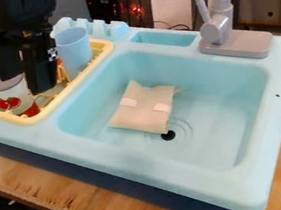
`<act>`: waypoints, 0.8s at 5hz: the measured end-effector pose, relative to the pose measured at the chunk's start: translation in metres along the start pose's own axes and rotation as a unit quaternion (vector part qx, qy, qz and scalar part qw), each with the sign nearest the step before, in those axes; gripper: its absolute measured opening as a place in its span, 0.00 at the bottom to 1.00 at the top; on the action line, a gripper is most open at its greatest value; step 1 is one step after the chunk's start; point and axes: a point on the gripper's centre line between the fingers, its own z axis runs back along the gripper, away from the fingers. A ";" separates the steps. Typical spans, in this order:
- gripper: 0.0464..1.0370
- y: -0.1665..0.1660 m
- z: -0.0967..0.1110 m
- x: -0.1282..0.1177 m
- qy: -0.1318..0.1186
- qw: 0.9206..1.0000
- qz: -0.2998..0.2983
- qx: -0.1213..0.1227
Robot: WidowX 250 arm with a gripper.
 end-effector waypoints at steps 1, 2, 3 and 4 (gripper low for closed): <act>0.96 -0.001 -0.005 0.001 0.007 1.000 0.001 -0.006; 0.96 -0.019 -0.007 0.029 -0.059 0.998 -0.004 -0.023; 0.96 -0.050 -0.015 0.052 -0.068 0.997 -0.024 -0.022; 0.96 -0.065 -0.021 0.072 -0.087 0.996 -0.027 -0.023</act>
